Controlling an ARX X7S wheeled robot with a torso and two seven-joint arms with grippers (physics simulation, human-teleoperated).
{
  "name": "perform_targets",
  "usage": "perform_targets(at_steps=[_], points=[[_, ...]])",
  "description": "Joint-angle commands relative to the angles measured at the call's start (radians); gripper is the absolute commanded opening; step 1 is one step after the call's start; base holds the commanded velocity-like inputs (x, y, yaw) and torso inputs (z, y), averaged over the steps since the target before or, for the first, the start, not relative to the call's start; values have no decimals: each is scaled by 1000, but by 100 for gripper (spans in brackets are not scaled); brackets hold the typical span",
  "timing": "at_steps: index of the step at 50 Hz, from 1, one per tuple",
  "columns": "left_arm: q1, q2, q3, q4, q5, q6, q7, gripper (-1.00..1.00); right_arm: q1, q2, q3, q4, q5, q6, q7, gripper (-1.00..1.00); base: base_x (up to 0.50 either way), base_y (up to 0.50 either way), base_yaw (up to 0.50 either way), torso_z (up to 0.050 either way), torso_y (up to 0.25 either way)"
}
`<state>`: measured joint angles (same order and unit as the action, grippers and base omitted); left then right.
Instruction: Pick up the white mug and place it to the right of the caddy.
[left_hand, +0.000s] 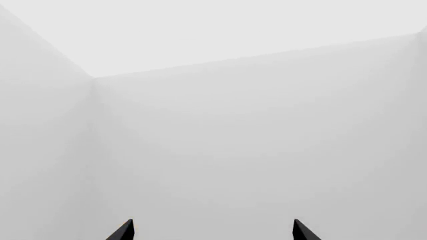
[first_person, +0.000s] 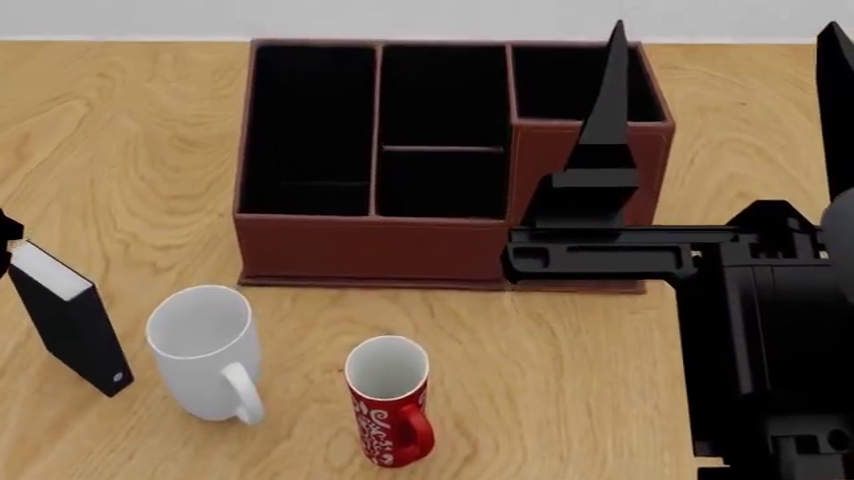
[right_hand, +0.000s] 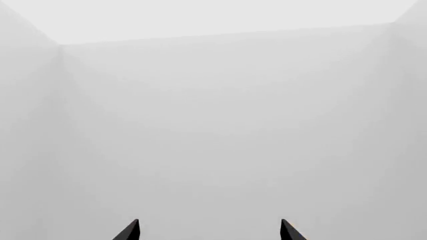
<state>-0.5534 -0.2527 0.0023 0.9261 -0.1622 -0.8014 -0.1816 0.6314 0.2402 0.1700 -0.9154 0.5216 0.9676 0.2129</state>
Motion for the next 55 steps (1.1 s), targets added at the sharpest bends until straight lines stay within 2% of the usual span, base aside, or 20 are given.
perform_targets(at_steps=[1, 55], points=[[-6, -4, 9, 7, -3, -11, -9, 100, -7, 7, 11, -3, 16, -5, 5, 100, 164, 0, 0, 0, 0], [-23, -16, 30, 29, -33, -40, -43, 100, -41, 43, 34, -9, 79, -36, 42, 100, 164, 0, 0, 0, 0]])
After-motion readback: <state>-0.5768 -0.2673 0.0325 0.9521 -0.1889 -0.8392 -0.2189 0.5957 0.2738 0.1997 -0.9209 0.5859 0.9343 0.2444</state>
